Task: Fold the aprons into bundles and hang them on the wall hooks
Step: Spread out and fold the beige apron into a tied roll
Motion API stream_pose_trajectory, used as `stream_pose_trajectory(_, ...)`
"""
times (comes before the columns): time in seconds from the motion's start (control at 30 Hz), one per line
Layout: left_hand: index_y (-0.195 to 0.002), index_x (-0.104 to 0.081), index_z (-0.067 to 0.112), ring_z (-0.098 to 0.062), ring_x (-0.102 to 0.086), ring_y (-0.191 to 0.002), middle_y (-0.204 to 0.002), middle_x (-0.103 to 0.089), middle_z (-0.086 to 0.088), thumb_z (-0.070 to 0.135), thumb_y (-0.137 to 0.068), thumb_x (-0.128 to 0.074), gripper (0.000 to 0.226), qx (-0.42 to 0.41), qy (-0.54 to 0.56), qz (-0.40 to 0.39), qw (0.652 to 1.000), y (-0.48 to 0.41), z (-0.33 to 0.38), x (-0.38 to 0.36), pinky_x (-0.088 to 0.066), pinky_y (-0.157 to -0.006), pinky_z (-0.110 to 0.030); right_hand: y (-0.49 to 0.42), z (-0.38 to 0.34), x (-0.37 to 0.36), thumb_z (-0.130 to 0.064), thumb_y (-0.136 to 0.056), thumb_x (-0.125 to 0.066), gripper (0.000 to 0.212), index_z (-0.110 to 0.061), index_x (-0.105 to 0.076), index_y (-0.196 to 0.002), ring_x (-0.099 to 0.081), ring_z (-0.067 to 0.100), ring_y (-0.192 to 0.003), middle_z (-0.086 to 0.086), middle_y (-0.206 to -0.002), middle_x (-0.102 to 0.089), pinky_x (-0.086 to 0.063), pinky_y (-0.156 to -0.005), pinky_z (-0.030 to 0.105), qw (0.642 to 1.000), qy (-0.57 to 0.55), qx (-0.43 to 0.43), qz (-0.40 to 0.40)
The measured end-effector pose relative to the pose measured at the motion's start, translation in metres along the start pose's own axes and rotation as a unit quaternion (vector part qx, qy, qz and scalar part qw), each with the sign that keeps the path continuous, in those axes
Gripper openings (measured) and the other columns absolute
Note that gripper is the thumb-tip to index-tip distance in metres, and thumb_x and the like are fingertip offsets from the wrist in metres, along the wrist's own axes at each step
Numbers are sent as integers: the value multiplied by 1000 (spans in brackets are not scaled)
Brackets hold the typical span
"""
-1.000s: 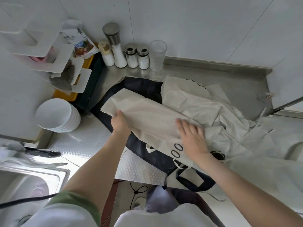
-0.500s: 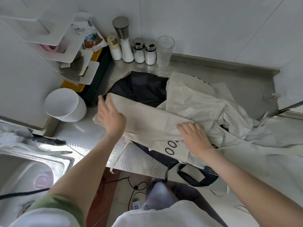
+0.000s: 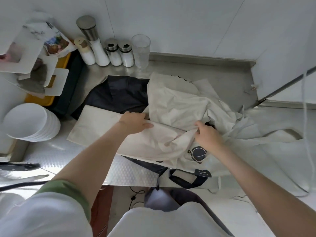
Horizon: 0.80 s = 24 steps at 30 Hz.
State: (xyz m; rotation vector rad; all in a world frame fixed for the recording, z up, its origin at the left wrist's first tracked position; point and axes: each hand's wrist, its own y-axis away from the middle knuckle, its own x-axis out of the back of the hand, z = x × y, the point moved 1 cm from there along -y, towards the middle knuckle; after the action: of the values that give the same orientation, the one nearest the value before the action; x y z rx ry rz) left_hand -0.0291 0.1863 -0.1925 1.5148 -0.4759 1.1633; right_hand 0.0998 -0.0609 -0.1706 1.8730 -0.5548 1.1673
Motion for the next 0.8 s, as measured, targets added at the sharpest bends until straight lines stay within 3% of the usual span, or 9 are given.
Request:
stream_pose_trajectory(0.07,-131,-48,24,-23,-52,-116,-120,-59,1,62,-95,-35,55,6,23,-31,999,3,-5,1,-33,-92,-34,-7,12,3,-21,-91,-47,31,-25,-54,-121,-58,24,-99,2,-105,-64,-44,-76,33,996,-20,-6,-84)
stream_pose_trajectory(0.13,-118,-56,20,-24,-53,-108,-103,-56,1,58,-95,-40,47,22,85,-47,995,6,-9,0,-38,-83,-33,-8,17,2,-20,-91,-50,22,-22,-59,-111,-59,23,-95,1,-95,-65,-45,-75,33,994,-22,24,-102)
stream_pose_trajectory(0.27,-89,-54,14,-27,-56,-97,-85,-52,-1,43,-100,-41,34,50,144,25,988,17,-22,-2,-40,-75,-34,-17,17,13,-6,-91,-47,15,-8,-52,-105,-61,34,-88,18,-90,-64,-47,-71,38,997,-44,57,41)
stream_pose_trajectory(0.33,-97,-56,13,-28,-57,-94,-77,-44,2,33,-103,-39,27,66,66,108,990,21,-30,-2,-39,-80,-35,-28,17,25,-3,-93,-42,17,-5,-48,-109,-61,38,-80,24,-85,-62,-47,-65,41,992,-49,58,97)
stream_pose_trajectory(0.4,-116,-54,15,-25,-54,-99,-87,-49,4,20,-101,-44,18,77,-14,166,983,23,-36,-8,-33,-88,-33,-38,16,31,-5,-95,-40,20,-6,-44,-114,-61,40,-77,25,-83,-62,-48,-65,44,990,-65,65,108)
stream_pose_trajectory(0.47,-131,-47,12,-27,-49,-111,-118,-54,-5,15,-96,-53,36,96,7,225,970,24,-37,-17,-28,-98,-37,-41,13,29,-10,-94,-48,34,-11,-38,-126,-61,36,-76,17,-84,-62,-50,-68,45,987,-117,77,81)
stream_pose_trajectory(0.57,-132,-49,7,-35,-51,-114,-131,-52,-14,9,-78,-70,58,-5,36,296,954,24,-26,-24,-39,-95,-48,-32,10,17,-11,-89,-56,52,-19,-27,-131,-55,22,-69,1,-80,-53,-45,-69,38,970,-221,98,21)
stream_pose_trajectory(0.7,-142,-34,17,-31,-42,-130,-149,-38,-9,37,-86,-57,64,-187,30,224,956,19,9,-25,-34,-105,-48,-10,12,-3,-18,-84,-65,69,-44,-16,-126,-60,26,-79,12,-98,-57,-51,-77,41,940,-325,69,-74)
stream_pose_trajectory(0.8,-153,-8,28,-25,-9,-148,-162,-4,-5,66,-87,-42,84,-223,-13,149,963,12,32,-28,-4,-119,-43,9,10,-17,-30,-76,-74,93,-55,-3,-133,-57,17,-70,3,-88,-52,-48,-68,31,948,-279,48,-143)
